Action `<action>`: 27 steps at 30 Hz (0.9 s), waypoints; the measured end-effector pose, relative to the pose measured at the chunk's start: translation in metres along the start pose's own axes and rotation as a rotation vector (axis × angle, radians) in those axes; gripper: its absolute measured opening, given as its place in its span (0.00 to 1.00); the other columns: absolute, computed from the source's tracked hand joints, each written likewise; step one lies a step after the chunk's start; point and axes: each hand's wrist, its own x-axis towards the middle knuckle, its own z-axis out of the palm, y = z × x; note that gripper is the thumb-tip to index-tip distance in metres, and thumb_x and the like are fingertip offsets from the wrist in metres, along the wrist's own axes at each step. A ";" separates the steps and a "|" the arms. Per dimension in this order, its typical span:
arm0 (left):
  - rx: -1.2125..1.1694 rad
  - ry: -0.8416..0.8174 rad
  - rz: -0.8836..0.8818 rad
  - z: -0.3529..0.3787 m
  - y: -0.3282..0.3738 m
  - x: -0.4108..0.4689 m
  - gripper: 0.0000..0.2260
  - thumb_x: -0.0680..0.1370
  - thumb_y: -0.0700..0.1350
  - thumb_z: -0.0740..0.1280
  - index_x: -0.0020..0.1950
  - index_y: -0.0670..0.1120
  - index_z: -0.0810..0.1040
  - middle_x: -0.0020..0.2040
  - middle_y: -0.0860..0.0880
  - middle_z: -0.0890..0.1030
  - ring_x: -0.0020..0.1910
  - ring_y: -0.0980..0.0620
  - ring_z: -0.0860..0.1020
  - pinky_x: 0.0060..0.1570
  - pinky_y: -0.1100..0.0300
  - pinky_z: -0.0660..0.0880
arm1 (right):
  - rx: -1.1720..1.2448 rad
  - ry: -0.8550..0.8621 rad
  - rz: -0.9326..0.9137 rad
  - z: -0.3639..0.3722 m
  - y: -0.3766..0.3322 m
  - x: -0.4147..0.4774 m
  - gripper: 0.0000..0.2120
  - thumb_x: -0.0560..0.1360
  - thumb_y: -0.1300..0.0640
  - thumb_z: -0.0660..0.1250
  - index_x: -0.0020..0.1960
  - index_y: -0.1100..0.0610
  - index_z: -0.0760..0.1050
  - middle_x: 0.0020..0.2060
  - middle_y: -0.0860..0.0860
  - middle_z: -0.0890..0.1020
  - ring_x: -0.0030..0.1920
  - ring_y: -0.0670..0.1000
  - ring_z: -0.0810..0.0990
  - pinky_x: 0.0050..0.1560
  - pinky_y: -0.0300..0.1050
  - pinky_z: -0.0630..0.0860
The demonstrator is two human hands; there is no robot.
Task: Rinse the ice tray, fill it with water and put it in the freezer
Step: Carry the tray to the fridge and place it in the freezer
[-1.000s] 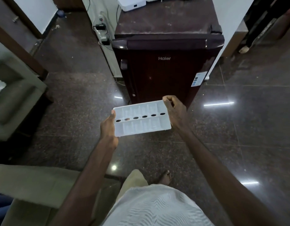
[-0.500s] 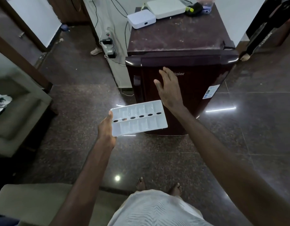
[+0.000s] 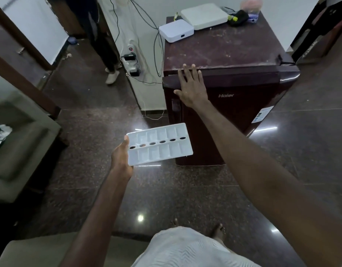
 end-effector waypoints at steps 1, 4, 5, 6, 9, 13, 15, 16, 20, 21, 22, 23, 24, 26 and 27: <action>0.006 0.004 -0.006 -0.001 -0.001 0.004 0.19 0.84 0.52 0.65 0.67 0.39 0.78 0.55 0.39 0.85 0.46 0.43 0.85 0.45 0.51 0.82 | 0.001 -0.035 0.003 0.002 0.001 0.003 0.39 0.83 0.40 0.60 0.84 0.56 0.48 0.84 0.56 0.47 0.83 0.63 0.43 0.82 0.61 0.44; 0.037 -0.004 -0.016 -0.002 -0.003 0.011 0.16 0.84 0.52 0.65 0.63 0.41 0.80 0.53 0.40 0.85 0.45 0.43 0.85 0.43 0.51 0.81 | 0.002 -0.100 0.014 0.006 0.002 0.009 0.41 0.82 0.40 0.62 0.84 0.56 0.45 0.84 0.54 0.48 0.83 0.62 0.43 0.81 0.62 0.43; 0.041 -0.009 -0.025 -0.002 -0.006 0.015 0.16 0.84 0.52 0.65 0.63 0.41 0.80 0.54 0.39 0.85 0.47 0.42 0.85 0.44 0.50 0.81 | 0.004 -0.112 0.021 0.005 0.002 0.010 0.42 0.82 0.40 0.62 0.84 0.56 0.45 0.84 0.54 0.50 0.83 0.62 0.44 0.81 0.62 0.44; 0.037 -0.012 -0.026 -0.002 -0.007 0.016 0.17 0.84 0.53 0.65 0.64 0.41 0.80 0.56 0.38 0.85 0.50 0.40 0.85 0.46 0.49 0.82 | 0.010 -0.105 0.017 0.004 0.001 0.012 0.41 0.81 0.40 0.63 0.84 0.56 0.46 0.83 0.54 0.52 0.83 0.61 0.45 0.81 0.63 0.45; 0.053 -0.031 -0.052 -0.002 -0.011 0.021 0.18 0.84 0.54 0.65 0.66 0.42 0.79 0.56 0.38 0.85 0.52 0.40 0.85 0.48 0.48 0.82 | 0.006 -0.081 0.018 0.001 -0.001 0.012 0.39 0.81 0.40 0.64 0.83 0.56 0.52 0.81 0.54 0.59 0.82 0.60 0.50 0.80 0.63 0.47; 0.070 -0.066 -0.065 -0.002 -0.018 0.023 0.19 0.83 0.56 0.66 0.64 0.43 0.80 0.54 0.38 0.86 0.51 0.39 0.86 0.48 0.46 0.82 | 0.022 -0.045 0.014 0.004 0.002 0.007 0.37 0.82 0.39 0.61 0.82 0.56 0.55 0.81 0.54 0.61 0.82 0.58 0.52 0.81 0.61 0.48; 0.065 -0.067 -0.075 -0.003 -0.018 0.022 0.19 0.83 0.55 0.66 0.65 0.42 0.79 0.52 0.39 0.87 0.50 0.39 0.86 0.50 0.45 0.82 | 0.038 -0.029 0.025 0.003 0.000 0.008 0.36 0.82 0.37 0.58 0.82 0.56 0.56 0.80 0.54 0.62 0.82 0.58 0.53 0.81 0.61 0.48; 0.065 -0.062 -0.079 -0.003 -0.017 0.020 0.19 0.83 0.55 0.66 0.65 0.42 0.79 0.51 0.39 0.87 0.49 0.40 0.86 0.49 0.45 0.82 | 0.044 -0.022 0.032 0.004 -0.001 0.009 0.36 0.82 0.36 0.56 0.82 0.56 0.57 0.80 0.54 0.62 0.82 0.58 0.53 0.81 0.61 0.48; 0.066 -0.053 -0.067 -0.011 -0.019 0.016 0.18 0.83 0.55 0.66 0.65 0.43 0.80 0.54 0.40 0.86 0.50 0.40 0.86 0.44 0.49 0.81 | 0.072 0.000 0.036 0.005 -0.002 0.005 0.36 0.83 0.34 0.51 0.81 0.55 0.58 0.80 0.54 0.64 0.82 0.57 0.54 0.81 0.61 0.48; 0.065 -0.051 -0.065 -0.013 -0.019 0.015 0.18 0.83 0.55 0.66 0.65 0.44 0.80 0.54 0.41 0.86 0.50 0.41 0.86 0.43 0.50 0.81 | 0.078 0.014 0.040 0.005 -0.003 0.004 0.35 0.83 0.33 0.50 0.81 0.55 0.59 0.79 0.54 0.64 0.82 0.57 0.55 0.81 0.61 0.49; 0.065 -0.050 -0.063 -0.015 -0.020 0.015 0.17 0.83 0.55 0.66 0.64 0.44 0.80 0.53 0.41 0.86 0.49 0.42 0.86 0.42 0.50 0.81 | 0.079 0.033 0.047 0.006 -0.004 0.001 0.35 0.83 0.33 0.50 0.81 0.55 0.61 0.79 0.53 0.65 0.81 0.57 0.56 0.81 0.60 0.50; 0.062 -0.048 -0.061 -0.017 -0.020 0.013 0.16 0.83 0.55 0.66 0.63 0.44 0.80 0.52 0.41 0.87 0.47 0.43 0.86 0.42 0.51 0.81 | 0.076 0.056 0.052 0.007 -0.003 -0.003 0.35 0.83 0.33 0.49 0.80 0.55 0.62 0.78 0.53 0.66 0.81 0.57 0.57 0.81 0.60 0.50; 0.062 -0.047 -0.059 -0.018 -0.020 0.012 0.16 0.83 0.54 0.66 0.62 0.44 0.80 0.51 0.41 0.87 0.45 0.44 0.86 0.41 0.51 0.81 | 0.072 0.084 0.051 0.009 -0.003 -0.008 0.34 0.83 0.33 0.48 0.79 0.54 0.63 0.78 0.53 0.67 0.81 0.57 0.58 0.81 0.60 0.51; 0.056 -0.050 -0.056 -0.022 -0.021 0.009 0.16 0.84 0.54 0.65 0.63 0.43 0.80 0.50 0.41 0.87 0.43 0.44 0.86 0.43 0.50 0.81 | 0.073 0.140 0.042 0.013 -0.003 -0.022 0.33 0.83 0.33 0.48 0.78 0.53 0.65 0.76 0.52 0.69 0.80 0.56 0.59 0.81 0.60 0.52; 0.052 -0.057 -0.051 -0.024 -0.022 0.007 0.16 0.84 0.53 0.65 0.63 0.43 0.80 0.50 0.41 0.86 0.43 0.44 0.86 0.43 0.50 0.81 | 0.077 0.162 0.039 0.014 -0.003 -0.029 0.32 0.83 0.34 0.48 0.78 0.53 0.65 0.76 0.51 0.70 0.80 0.56 0.60 0.81 0.59 0.52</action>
